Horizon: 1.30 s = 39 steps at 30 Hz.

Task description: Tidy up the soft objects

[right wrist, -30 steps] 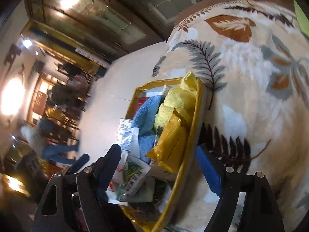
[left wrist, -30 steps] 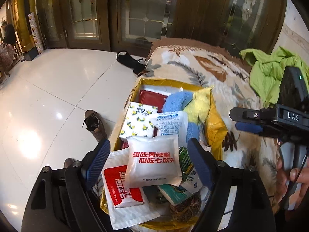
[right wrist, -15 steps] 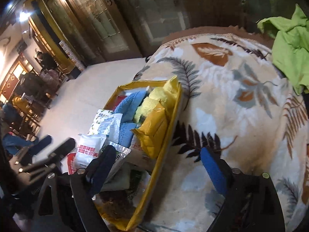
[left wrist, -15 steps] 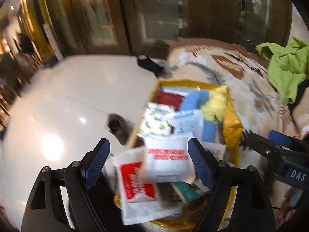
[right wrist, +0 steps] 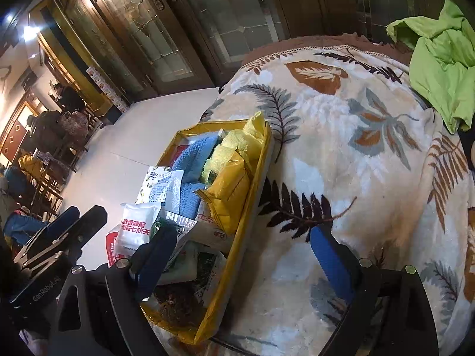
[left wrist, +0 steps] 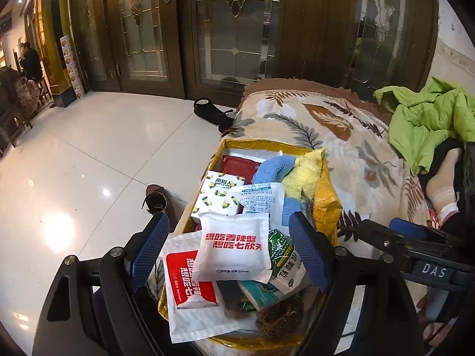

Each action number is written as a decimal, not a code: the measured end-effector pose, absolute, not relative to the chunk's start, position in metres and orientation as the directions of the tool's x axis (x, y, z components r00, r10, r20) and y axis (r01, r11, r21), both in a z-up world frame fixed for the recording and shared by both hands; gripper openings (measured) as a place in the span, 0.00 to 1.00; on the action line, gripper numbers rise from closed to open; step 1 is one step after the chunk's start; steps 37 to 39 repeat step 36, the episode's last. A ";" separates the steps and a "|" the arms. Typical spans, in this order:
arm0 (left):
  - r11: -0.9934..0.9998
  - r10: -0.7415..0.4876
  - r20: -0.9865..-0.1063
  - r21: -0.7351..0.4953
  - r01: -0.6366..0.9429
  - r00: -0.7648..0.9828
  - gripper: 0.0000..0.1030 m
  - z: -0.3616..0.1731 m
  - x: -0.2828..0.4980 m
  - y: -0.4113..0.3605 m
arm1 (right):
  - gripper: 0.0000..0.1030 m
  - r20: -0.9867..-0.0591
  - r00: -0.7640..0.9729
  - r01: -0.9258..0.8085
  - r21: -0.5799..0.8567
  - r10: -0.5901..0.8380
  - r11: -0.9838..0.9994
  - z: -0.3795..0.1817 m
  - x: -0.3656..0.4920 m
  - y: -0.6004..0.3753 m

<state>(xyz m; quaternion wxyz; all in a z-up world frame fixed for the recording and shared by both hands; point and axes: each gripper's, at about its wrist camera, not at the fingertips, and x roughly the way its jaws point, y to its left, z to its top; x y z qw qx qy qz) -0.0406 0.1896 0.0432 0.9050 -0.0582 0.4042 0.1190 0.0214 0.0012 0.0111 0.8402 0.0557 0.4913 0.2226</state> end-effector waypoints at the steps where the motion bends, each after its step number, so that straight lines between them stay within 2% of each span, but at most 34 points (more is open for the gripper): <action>1: 0.965 0.170 -0.749 -0.006 -0.262 0.641 0.81 0.042 -0.040 0.189 | 0.90 -0.802 0.416 -0.321 0.313 0.430 0.894 0.011 0.021 0.002; 13: 0.970 0.100 -0.781 -0.060 -0.234 0.616 0.81 0.029 -0.035 0.186 | 0.90 -0.821 0.384 -0.301 0.320 0.421 0.898 0.001 0.026 -0.003; 22: 0.979 0.054 -0.750 -0.089 -0.181 0.659 0.82 0.034 -0.037 0.183 | 0.90 -0.828 0.375 -0.283 0.326 0.417 0.902 -0.002 0.027 -0.006; 25: 0.986 0.074 -0.730 -0.051 -0.161 0.679 0.83 0.038 -0.039 0.177 | 0.90 -0.830 0.372 -0.278 0.328 0.416 0.903 -0.004 0.028 -0.008; 31: 0.989 0.053 -0.703 -0.059 -0.132 0.710 0.83 0.040 -0.041 0.174 | 0.90 -0.829 0.377 -0.272 0.328 0.413 0.905 -0.003 0.028 -0.010; 39: 0.987 0.084 -0.707 -0.035 -0.154 0.702 0.83 0.040 -0.041 0.172 | 0.90 -0.822 0.386 -0.256 0.340 0.418 0.905 -0.001 0.030 -0.018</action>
